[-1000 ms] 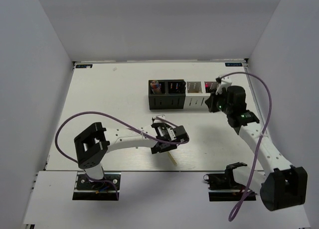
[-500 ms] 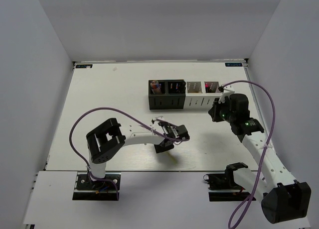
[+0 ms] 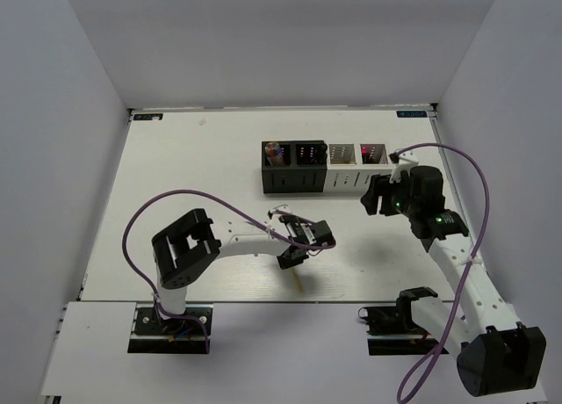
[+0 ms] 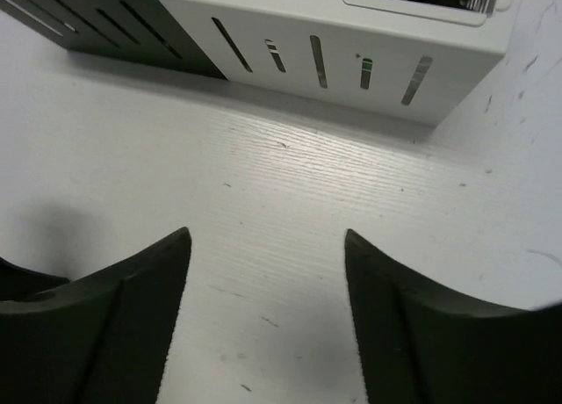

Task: Sort the stationery into containers
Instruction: Grab a piece of stationery with the left arm

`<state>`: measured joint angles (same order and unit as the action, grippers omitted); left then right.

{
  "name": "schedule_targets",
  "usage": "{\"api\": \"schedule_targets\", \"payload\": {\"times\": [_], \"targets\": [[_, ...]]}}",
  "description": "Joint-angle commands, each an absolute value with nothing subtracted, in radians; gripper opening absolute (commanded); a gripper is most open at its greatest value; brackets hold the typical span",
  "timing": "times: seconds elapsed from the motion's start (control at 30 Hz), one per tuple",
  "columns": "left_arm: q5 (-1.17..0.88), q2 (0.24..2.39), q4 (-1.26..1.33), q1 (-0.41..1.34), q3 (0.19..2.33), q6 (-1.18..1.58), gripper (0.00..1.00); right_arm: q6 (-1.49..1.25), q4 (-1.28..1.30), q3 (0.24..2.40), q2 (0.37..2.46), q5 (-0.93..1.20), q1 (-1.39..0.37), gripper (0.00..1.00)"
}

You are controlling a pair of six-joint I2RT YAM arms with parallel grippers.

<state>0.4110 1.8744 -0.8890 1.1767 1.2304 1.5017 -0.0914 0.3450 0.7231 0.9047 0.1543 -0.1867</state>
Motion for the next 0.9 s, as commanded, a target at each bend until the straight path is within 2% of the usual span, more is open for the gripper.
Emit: {"api": "schedule_targets", "payload": {"times": [0.0, 0.03, 0.07, 0.1, 0.13, 0.17, 0.27, 0.3, 0.4, 0.47, 0.5, 0.57, 0.6, 0.67, 0.87], "targets": [[0.557, 1.867, -0.907, 1.167, 1.204, 1.794, 0.01, -0.023, 0.339, 0.716, 0.890, 0.195, -0.173, 0.76], [0.586, 1.855, -0.899, 1.166, 1.215, 1.743, 0.01, -0.011, 0.341, 0.715, 0.887, 0.202, -0.169, 0.70], [0.601, 1.842, -0.891, 1.164, 1.245, 1.627, 0.01, 0.029, 0.342, 0.709, 0.885, 0.204, -0.164, 0.58], [0.639, 1.810, -0.888, 1.161, 1.288, 1.570, 0.01, 0.037, 0.341, 0.707, 0.887, 0.203, -0.161, 0.22], [0.652, 1.799, -0.873, 1.160, 1.337, 1.375, 0.01, 0.041, 0.344, 0.707, 0.885, 0.202, -0.161, 0.05], [0.664, 1.790, -0.879, 1.158, 1.366, 1.320, 0.01, 0.064, 0.347, 0.709, 0.885, 0.206, -0.160, 0.00], [0.732, 1.775, -0.839, 1.143, 1.511, 1.028, 0.01, 0.074, 0.365, 0.716, 0.891, 0.201, -0.149, 0.00], [0.739, 1.775, -0.804, 1.129, 1.561, 0.823, 0.01, 0.072, 0.364, 0.716, 0.893, 0.207, -0.143, 0.00], [0.746, 1.770, -0.570, 1.109, 1.600, 0.679, 0.01, 0.064, 0.358, 0.713, 0.894, 0.227, -0.132, 0.00], [0.764, 1.772, -0.467, 1.098, 1.595, 0.475, 0.01, 0.057, 0.362, 0.710, 0.896, 0.230, -0.124, 0.00], [0.764, 1.775, -0.286, 1.094, 1.591, 0.366, 0.01, 0.057, 0.361, 0.710, 0.897, 0.238, -0.123, 0.00], [0.773, 1.804, -0.156, 1.077, 1.585, 0.170, 0.01, 0.054, 0.354, 0.710, 0.900, 0.239, -0.114, 0.00], [0.773, 1.831, 0.036, 1.071, 1.588, 0.125, 0.01, 0.054, 0.354, 0.704, 0.897, 0.248, -0.114, 0.00], [0.749, 1.906, 0.211, 1.058, 1.621, -0.049, 0.01, 0.051, 0.351, 0.701, 0.900, 0.253, -0.106, 0.00], [0.643, 2.129, 0.238, 1.029, 1.960, -0.132, 0.01, 0.051, 0.347, 0.692, 0.913, 0.285, -0.091, 0.00]]}}
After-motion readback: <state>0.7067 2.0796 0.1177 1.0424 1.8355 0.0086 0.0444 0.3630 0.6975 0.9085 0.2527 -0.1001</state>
